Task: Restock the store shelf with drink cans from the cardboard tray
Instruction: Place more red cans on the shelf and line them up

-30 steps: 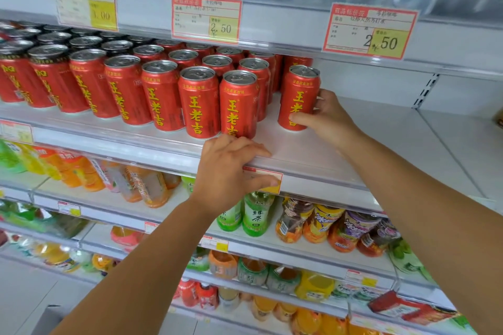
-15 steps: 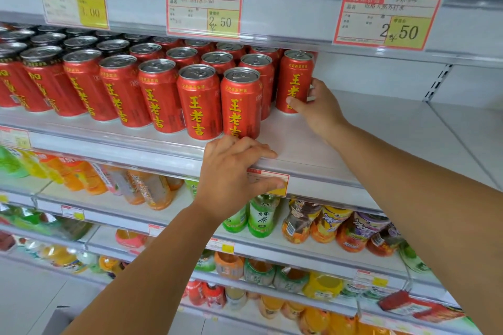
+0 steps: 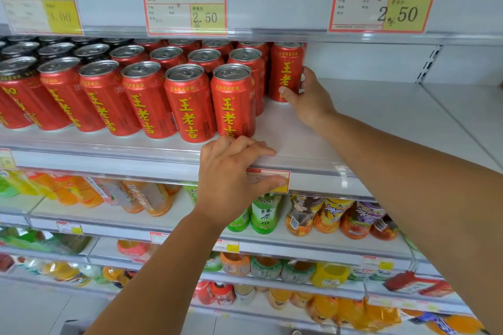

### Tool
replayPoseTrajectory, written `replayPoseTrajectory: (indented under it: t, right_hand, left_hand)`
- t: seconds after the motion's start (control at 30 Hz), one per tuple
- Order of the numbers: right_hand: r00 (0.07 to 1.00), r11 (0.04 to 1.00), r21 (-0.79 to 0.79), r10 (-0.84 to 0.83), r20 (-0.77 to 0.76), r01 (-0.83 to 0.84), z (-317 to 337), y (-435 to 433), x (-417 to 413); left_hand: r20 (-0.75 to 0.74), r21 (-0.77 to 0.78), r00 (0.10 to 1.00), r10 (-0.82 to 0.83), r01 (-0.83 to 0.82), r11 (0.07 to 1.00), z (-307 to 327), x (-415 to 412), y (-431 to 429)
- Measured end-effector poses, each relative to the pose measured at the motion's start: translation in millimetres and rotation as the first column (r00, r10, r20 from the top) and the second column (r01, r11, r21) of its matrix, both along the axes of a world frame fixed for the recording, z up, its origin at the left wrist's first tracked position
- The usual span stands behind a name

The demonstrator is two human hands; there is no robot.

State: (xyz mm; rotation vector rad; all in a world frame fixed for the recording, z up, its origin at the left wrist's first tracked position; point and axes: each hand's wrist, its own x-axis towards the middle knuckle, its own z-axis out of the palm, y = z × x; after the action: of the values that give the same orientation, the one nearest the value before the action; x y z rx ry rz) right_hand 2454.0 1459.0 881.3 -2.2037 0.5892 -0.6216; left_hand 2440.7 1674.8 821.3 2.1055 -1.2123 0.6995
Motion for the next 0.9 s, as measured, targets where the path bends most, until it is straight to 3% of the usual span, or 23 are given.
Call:
replayPoseTrajectory:
  t: [0.27, 0.33, 0.4, 0.47, 0.53, 0.6, 0.77, 0.9]
  right_hand:
    - [0.993, 0.993, 0.115, 0.022, -0.114, -0.009, 13, 5, -17]
    - [0.992, 0.995, 0.096, 0.018, -0.125, -0.006, 25, 12, -40]
    - [0.999, 0.998, 0.068, 0.011, -0.035, -0.008, 31, 21, -74]
    - [0.984, 0.997, 0.076, 0.001, 0.177, -0.015, 26, 31, -119]
    - [0.934, 0.995, 0.100, -0.063, 0.351, 0.029, 11, 38, -173]
    - [0.906, 0.984, 0.138, -0.158, 0.392, 0.112, -8, 44, -229]
    - [0.896, 0.895, 0.274, -0.407, 0.178, 0.352, -105, 33, -351]
    - [0.823, 0.733, 0.395, -0.553, -0.126, 0.553, -225, 25, -419]
  left_hand:
    - [-0.033, 0.037, 0.999, -0.009, 0.010, 0.999, 2, -1, 3]
    - [-0.072, -0.032, 0.997, -0.018, 0.016, 0.999, 5, -5, 3]
    - [-0.047, -0.173, 0.997, -0.066, 0.057, 0.983, 12, -16, 2]
    - [0.037, -0.238, 0.986, -0.165, 0.169, 0.956, 13, -41, -3]
    - [0.013, -0.200, 0.945, -0.328, 0.324, 0.925, 0, -75, -14]
    - [-0.124, -0.127, 0.870, -0.476, 0.462, 0.878, -29, -109, -30]
    - [-0.518, 0.048, 0.665, -0.539, 0.651, 0.757, -141, -181, -68]
    - [-0.747, 0.231, 0.572, -0.339, 0.701, 0.675, -249, -228, -77]
